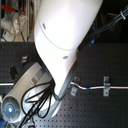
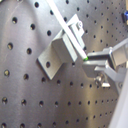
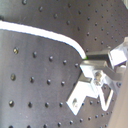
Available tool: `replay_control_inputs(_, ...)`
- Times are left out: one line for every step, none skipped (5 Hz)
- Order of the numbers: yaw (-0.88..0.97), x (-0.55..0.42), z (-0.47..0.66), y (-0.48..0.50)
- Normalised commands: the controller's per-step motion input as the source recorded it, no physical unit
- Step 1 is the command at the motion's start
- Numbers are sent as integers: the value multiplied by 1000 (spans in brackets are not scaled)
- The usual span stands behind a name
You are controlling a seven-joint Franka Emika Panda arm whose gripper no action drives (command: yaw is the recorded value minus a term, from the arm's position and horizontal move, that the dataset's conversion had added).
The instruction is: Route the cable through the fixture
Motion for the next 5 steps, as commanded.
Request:
replay_control_inputs(131, -56, 178, 47)
replay_control_inputs(217, -74, 122, 52)
replay_control_inputs(209, -181, 93, 32)
replay_control_inputs(214, -256, 75, 43)
replay_control_inputs(177, -193, 37, 132)
